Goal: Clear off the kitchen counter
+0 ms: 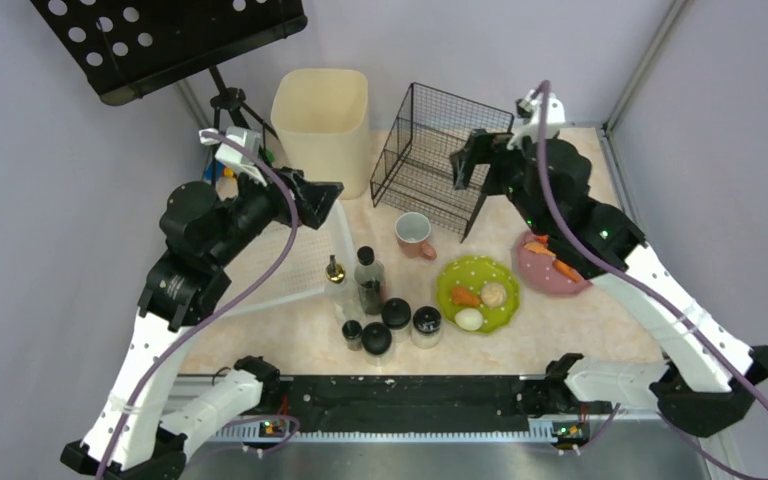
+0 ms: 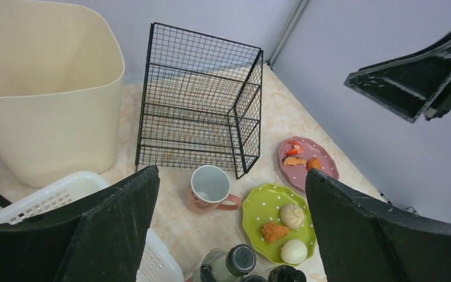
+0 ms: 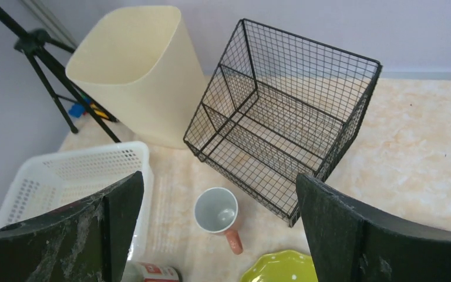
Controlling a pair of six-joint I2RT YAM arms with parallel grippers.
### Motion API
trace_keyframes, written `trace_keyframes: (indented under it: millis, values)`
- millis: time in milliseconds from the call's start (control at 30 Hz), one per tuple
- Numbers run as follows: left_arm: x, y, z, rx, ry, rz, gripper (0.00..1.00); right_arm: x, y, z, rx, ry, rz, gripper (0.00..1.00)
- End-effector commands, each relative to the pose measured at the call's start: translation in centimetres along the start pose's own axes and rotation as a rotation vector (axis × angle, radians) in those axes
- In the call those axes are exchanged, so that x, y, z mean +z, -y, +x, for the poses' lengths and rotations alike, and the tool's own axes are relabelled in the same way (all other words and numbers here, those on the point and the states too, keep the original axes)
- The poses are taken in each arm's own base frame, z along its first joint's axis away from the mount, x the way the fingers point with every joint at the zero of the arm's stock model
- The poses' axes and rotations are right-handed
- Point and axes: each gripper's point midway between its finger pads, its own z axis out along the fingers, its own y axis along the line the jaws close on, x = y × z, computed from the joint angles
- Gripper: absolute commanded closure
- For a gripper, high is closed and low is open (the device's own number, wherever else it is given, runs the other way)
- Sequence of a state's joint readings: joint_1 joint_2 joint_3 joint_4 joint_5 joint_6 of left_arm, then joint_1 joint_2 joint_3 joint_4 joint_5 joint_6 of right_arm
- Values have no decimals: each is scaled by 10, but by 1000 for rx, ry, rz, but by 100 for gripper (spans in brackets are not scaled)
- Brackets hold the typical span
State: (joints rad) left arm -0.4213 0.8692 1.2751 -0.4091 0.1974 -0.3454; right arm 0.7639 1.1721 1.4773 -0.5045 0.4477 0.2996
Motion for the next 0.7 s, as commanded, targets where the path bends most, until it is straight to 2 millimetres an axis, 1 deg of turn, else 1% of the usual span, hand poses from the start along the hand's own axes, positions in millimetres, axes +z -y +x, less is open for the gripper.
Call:
trace_keyframes:
  millis: [0,67,167,233,300,367,433,533,567,600,667]
  values:
    - [-18,4,-22,39,70,-12,1,-33,16,-32,156,149,31,1]
    - [-23,1,-20,44,71,-28,1,-41,23,-32,160,173,32,1]
    - [-30,-1,-16,47,72,-41,1,-47,23,-24,150,160,6,1]
    - [-34,-5,-13,50,68,-64,1,-49,15,-17,148,136,-47,1]
    - [-39,-10,-8,47,56,-90,1,-54,0,-13,119,110,-143,1]
    - [-43,-14,0,45,37,-110,2,-60,-1,-11,112,93,-165,1]
    - [-46,-21,12,39,11,-139,2,-62,0,-3,60,83,-184,1]
    - [-51,-33,28,35,-29,-189,2,-60,1,15,-15,73,-211,1]
    - [-52,-36,33,32,-39,-200,2,-58,-3,26,-16,63,-236,1]
    - [-53,-39,38,29,-48,-211,2,-56,-11,36,-21,46,-283,1]
    - [-56,-42,46,19,-64,-221,3,-49,-24,63,-17,-32,-348,1]
